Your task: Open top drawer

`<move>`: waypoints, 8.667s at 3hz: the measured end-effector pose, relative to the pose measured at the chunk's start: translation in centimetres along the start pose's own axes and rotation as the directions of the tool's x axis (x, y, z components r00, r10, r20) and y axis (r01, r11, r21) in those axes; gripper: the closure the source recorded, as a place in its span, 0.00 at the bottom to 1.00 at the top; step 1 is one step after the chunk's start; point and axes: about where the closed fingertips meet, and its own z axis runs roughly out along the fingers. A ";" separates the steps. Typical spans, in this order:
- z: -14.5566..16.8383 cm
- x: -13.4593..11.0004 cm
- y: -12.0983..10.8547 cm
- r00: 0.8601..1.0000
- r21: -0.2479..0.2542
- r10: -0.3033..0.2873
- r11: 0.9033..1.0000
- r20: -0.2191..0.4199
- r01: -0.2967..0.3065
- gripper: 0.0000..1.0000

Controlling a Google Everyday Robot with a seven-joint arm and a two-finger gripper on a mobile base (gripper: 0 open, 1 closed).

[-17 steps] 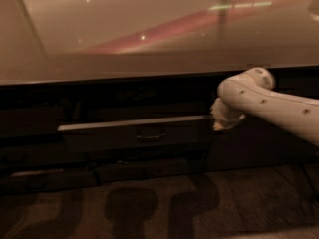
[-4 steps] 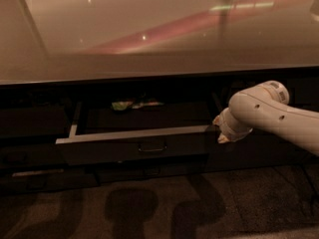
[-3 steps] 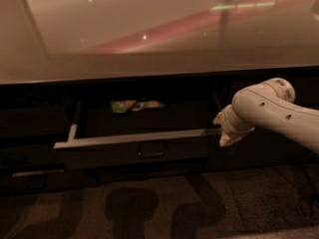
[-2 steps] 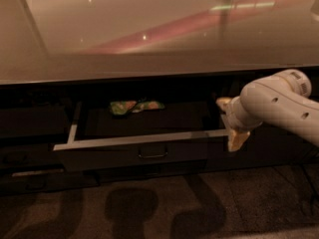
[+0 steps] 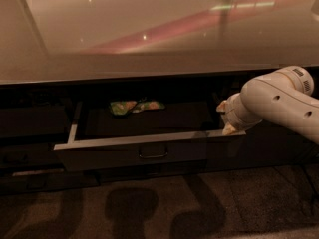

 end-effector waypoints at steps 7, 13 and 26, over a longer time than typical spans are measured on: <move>4.6 -6.3 0.0 0.990 -0.096 -0.094 0.990 0.106 0.104 1.00; 9.5 -5.7 6.6 0.992 -0.249 -0.073 0.964 0.100 0.096 0.34; 2.7 -6.7 21.2 0.962 -0.168 -0.251 0.958 -0.105 0.232 0.00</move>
Offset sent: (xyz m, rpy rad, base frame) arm 0.0000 0.0000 0.0000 0.0000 0.0000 0.0000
